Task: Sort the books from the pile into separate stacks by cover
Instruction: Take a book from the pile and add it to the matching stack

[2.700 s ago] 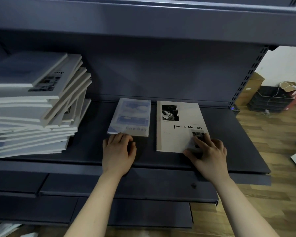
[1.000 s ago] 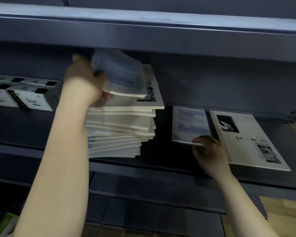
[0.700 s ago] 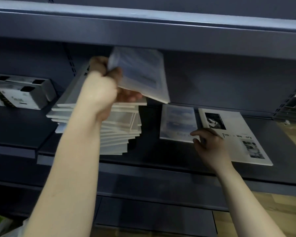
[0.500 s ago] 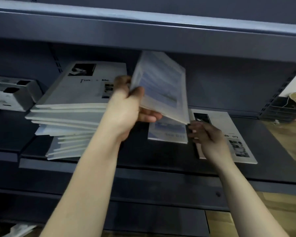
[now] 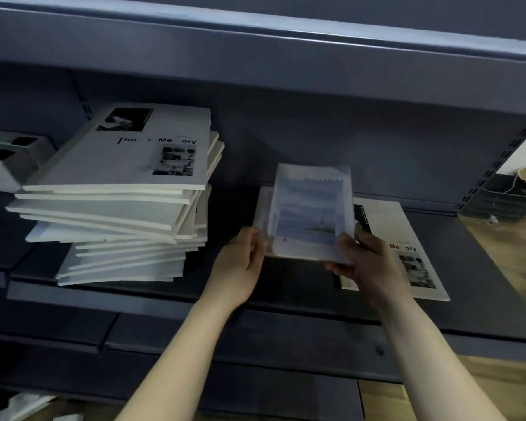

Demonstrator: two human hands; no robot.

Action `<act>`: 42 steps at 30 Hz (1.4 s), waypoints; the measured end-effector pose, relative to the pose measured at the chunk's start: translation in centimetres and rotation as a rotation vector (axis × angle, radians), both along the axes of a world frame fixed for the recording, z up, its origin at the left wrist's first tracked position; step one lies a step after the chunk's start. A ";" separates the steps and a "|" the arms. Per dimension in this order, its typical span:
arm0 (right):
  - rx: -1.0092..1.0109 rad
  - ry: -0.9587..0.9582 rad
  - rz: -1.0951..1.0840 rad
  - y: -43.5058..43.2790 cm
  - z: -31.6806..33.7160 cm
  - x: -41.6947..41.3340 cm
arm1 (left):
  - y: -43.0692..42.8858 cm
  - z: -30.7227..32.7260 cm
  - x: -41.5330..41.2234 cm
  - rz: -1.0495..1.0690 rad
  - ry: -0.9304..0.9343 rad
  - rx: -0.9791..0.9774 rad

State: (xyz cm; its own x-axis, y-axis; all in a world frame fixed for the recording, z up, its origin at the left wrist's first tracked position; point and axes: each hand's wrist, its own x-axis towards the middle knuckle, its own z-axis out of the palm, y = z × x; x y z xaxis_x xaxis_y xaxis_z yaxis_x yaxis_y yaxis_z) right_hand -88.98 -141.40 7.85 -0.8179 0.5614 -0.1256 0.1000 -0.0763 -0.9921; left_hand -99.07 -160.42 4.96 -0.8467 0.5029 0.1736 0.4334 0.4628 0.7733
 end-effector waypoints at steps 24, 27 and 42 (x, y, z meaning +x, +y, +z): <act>1.170 -0.284 0.137 -0.8 -5.2 -3.9 | -0.8 -4.5 -1.8 0.185 0.343 -0.343; 1.140 -0.241 0.112 -0.5 -5.3 -4.9 | -0.8 -4.5 -1.7 0.185 0.340 -0.338; 1.151 -0.204 0.129 -0.3 -6.3 -6.3 | -0.8 -4.5 -1.8 0.183 0.349 -0.343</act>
State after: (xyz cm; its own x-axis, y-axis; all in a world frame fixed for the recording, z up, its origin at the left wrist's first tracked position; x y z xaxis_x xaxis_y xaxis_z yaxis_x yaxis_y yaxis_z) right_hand -95.23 -141.69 1.59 -0.9005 0.3439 0.2661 0.2067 0.8769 -0.4340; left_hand -100.83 -161.25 0.49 -0.8473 0.4297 0.3121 0.5265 0.7567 0.3876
